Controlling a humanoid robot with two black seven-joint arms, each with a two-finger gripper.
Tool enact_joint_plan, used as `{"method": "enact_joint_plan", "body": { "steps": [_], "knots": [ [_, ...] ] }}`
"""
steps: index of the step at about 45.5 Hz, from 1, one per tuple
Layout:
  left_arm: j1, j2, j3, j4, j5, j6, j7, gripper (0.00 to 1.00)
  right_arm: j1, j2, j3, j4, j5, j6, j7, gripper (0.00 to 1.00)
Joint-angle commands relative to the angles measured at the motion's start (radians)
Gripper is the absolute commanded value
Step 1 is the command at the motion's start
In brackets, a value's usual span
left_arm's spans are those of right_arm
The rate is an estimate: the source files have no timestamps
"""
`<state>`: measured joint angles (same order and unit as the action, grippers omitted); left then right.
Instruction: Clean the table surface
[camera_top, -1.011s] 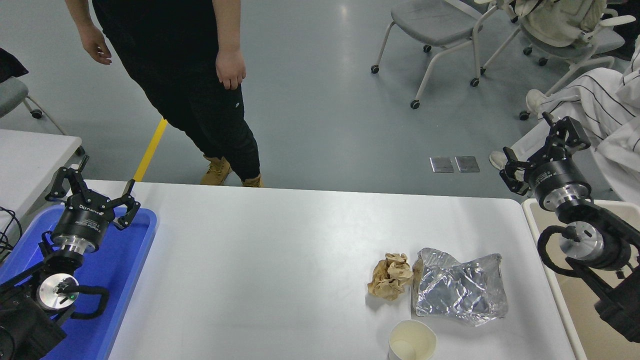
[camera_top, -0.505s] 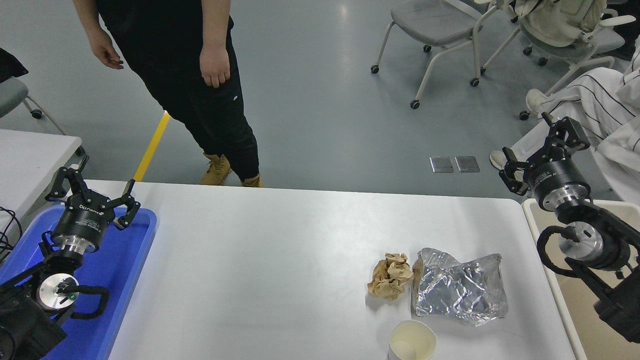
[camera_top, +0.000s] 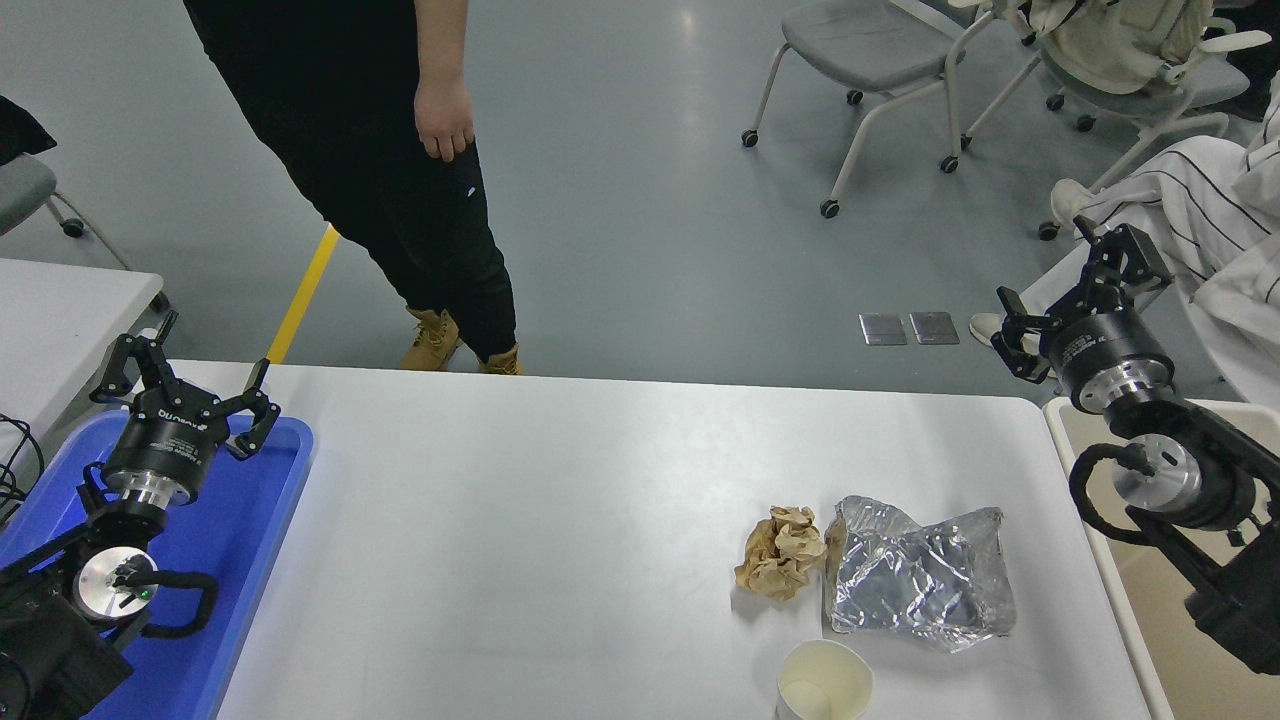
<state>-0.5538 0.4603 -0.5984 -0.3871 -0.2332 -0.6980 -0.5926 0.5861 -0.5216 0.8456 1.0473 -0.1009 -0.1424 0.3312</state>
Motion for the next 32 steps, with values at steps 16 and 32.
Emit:
{"method": "enact_joint_plan", "body": {
  "steps": [16,32],
  "knots": [
    [0.0,0.0,0.0,0.001,0.0,0.0,0.001,1.0,0.015,0.006,-0.016,-0.021,0.001,0.0,0.0,1.0],
    [0.0,0.0,-0.001,-0.001,0.0,0.0,0.001,1.0,0.043,0.002,-0.106,-0.095,-0.019,0.012,-0.001,1.0]
  ]
}}
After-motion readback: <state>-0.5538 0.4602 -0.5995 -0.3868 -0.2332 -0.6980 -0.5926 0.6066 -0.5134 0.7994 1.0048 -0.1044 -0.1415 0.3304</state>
